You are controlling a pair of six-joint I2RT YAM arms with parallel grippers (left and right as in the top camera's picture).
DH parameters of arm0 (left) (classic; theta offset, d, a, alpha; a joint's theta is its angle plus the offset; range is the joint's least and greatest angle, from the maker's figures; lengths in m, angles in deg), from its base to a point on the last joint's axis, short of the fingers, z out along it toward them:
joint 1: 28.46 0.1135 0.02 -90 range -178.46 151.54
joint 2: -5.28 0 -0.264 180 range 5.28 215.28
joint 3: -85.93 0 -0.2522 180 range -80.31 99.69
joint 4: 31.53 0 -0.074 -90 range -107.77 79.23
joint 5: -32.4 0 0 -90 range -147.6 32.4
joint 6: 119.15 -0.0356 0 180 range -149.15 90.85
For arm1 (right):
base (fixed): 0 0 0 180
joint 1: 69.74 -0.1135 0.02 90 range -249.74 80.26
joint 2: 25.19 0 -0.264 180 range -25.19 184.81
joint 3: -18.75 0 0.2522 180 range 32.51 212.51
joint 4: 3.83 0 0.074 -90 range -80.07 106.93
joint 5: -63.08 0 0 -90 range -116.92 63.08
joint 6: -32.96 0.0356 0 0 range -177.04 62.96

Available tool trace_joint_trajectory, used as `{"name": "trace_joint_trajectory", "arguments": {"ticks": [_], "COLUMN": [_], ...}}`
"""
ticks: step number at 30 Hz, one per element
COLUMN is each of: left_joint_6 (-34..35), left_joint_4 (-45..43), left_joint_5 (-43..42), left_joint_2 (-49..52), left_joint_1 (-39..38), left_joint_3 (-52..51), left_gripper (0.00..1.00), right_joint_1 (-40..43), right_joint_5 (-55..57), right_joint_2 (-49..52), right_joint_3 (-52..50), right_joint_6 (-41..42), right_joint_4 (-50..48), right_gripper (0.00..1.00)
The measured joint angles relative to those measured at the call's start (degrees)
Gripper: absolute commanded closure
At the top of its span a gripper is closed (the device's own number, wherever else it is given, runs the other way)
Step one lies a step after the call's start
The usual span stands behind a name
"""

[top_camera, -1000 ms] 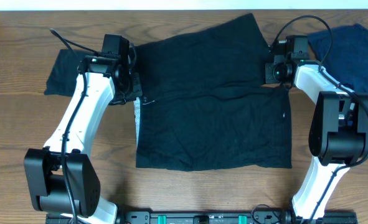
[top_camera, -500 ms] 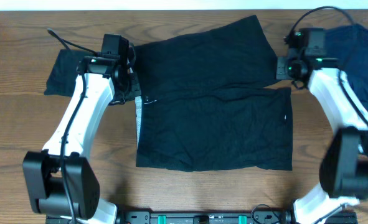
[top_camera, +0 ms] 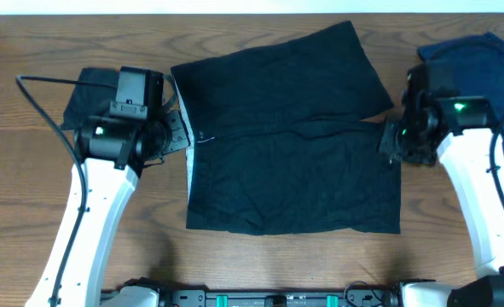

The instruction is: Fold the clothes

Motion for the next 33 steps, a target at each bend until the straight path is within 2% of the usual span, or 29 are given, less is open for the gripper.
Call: {"name": "trace_joint_trajectory", "arguments": {"ticks": [4,7,9,10,18,28,33], "left_joint_6": [1.18,1.77,1.9,1.99,2.01,1.6,1.57], "left_joint_4": [-0.85,-0.85,-0.9,-1.05,-1.75,-2.43,-2.67], "left_joint_5": [0.02,0.0,0.0,0.0,0.02,0.0,0.0], "left_joint_2": [-0.24,0.2,0.79,1.18,7.28,11.39,11.37], "left_joint_1": [-0.02,-0.02,-0.02,-0.02,-0.02,0.0,0.39], "left_joint_3": [-0.35,-0.39,-0.59,-0.87,-2.25,-2.36,-2.36], "left_gripper": [0.94,0.94,0.94,0.93,0.94,0.94,0.94], "right_joint_1": [-0.74,-0.72,-0.72,-0.72,-0.72,-0.59,0.61], "right_joint_5": [0.11,-0.28,-0.72,-0.92,-3.34,-4.87,-4.96], "right_joint_2": [-0.17,-0.15,-0.15,-0.15,-0.17,-6.75,-8.66], "right_joint_3": [-6.34,-10.49,-12.63,-13.44,-19.85,-32.2,-36.37], "right_joint_6": [6.34,8.72,10.03,10.58,13.27,17.53,18.38], "right_joint_4": [2.71,3.08,3.61,4.0,5.05,-7.06,-13.49], "right_gripper": [0.74,0.68,0.19,0.13,0.17,0.23,0.31]}}
